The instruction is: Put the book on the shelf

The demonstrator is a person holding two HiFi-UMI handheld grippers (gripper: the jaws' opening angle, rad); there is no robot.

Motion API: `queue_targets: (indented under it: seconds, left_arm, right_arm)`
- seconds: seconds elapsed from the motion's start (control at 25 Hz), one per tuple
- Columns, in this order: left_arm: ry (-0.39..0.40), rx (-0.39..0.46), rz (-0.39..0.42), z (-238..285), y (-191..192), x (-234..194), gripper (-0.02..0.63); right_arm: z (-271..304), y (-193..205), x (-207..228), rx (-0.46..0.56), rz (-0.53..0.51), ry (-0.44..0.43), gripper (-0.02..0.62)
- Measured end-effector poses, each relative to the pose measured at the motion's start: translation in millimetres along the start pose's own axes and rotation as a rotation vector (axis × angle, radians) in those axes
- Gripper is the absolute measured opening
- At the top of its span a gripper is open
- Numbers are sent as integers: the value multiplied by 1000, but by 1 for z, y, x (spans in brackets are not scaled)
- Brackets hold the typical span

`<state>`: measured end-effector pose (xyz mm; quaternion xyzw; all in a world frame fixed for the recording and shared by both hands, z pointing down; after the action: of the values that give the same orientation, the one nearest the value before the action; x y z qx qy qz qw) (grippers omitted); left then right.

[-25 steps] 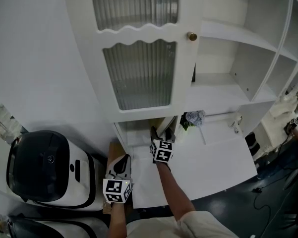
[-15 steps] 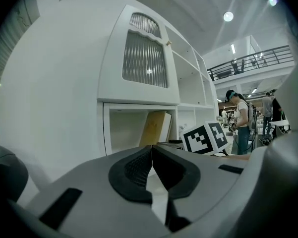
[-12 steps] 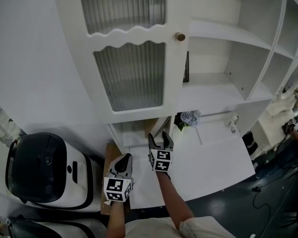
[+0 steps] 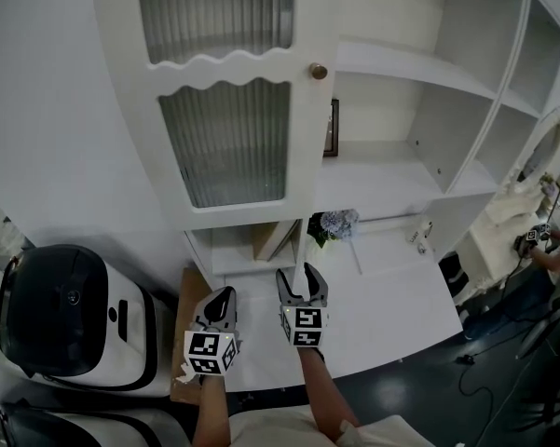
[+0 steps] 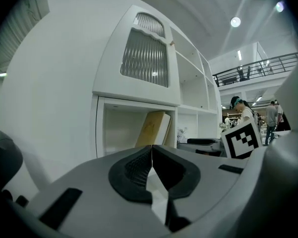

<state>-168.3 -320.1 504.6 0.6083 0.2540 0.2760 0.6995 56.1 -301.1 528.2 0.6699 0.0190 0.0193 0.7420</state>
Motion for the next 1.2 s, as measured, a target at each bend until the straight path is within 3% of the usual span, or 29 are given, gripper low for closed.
queue_targets:
  seconds: [0.4, 0.64, 0.88, 1.2]
  left_arm:
    - [-66, -29, 2, -15, 14, 16, 18]
    - [-149, -21, -25, -25, 19, 21, 18]
    - [-197, -14, -36, -34, 26, 53, 18]
    - [-197, -20, -40, -31, 45, 100, 18]
  right_arm:
    - [-31, 5, 46, -37, 3, -156, 291]
    - [-41, 7, 45, -30, 35, -263, 291]
    - [-60, 7, 48, -17, 40, -367, 291]
    - [-86, 21, 66, -8, 26, -419, 276]
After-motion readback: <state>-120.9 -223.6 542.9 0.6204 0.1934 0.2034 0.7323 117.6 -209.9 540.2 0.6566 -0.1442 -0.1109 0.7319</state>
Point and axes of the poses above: the fingertips, and each gripper's own axes: z forward along the fingers, x to its right, y out of its underside, the point moved 10 cm from there along -z, backward along the fingers, and after that the axes turned 1 degree about -x, right-handed, at the moved point
